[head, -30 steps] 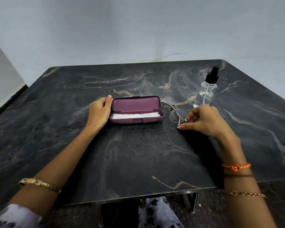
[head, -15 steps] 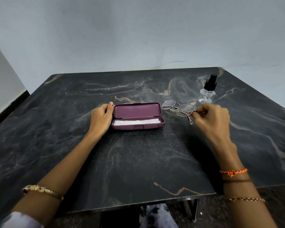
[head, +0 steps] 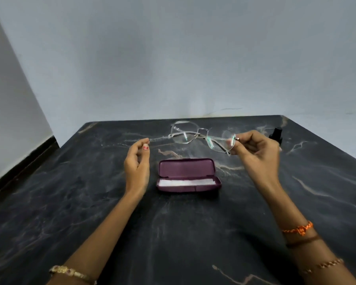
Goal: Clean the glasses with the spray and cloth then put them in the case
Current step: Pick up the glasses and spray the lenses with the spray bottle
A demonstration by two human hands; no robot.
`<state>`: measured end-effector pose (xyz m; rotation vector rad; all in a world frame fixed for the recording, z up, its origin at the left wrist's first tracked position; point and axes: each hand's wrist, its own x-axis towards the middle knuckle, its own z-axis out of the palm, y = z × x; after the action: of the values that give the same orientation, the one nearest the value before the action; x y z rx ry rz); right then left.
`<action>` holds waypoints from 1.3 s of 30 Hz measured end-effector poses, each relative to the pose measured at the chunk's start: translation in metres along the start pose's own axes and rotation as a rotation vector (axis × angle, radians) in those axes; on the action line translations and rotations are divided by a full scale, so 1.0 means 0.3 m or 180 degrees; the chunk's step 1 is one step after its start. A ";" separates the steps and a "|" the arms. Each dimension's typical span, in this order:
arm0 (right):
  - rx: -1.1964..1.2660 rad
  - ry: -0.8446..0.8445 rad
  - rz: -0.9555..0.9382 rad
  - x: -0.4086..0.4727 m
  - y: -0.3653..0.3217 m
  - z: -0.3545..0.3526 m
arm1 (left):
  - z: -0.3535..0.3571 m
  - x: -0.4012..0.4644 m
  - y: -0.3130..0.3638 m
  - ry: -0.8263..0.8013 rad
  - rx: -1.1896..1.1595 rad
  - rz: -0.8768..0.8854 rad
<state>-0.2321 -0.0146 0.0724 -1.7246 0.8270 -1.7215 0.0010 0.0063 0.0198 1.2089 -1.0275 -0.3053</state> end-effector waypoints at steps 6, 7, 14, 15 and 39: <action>0.0426 -0.0393 0.0092 0.022 0.036 0.172 | -0.018 0.021 0.038 0.0078 -0.1337 -0.0334; 0.0534 -0.0377 0.0171 0.016 0.054 0.193 | -0.020 0.022 0.037 0.0017 -0.1490 -0.0397; 0.0889 -0.0257 0.0290 -0.024 0.137 0.235 | -0.034 0.040 0.043 -0.0102 -0.1944 -0.0728; 0.0919 -0.0219 0.0304 -0.029 0.141 0.232 | -0.033 0.038 0.041 -0.0159 -0.1949 -0.0804; 0.0467 0.0038 -0.0118 -0.009 0.137 0.184 | -0.045 0.025 0.053 -0.1095 -0.1918 -0.0420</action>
<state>-0.1786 -0.0412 0.0386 -1.6425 0.6603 -1.7723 0.0108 0.0155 0.0376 0.6852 -1.0437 -0.8826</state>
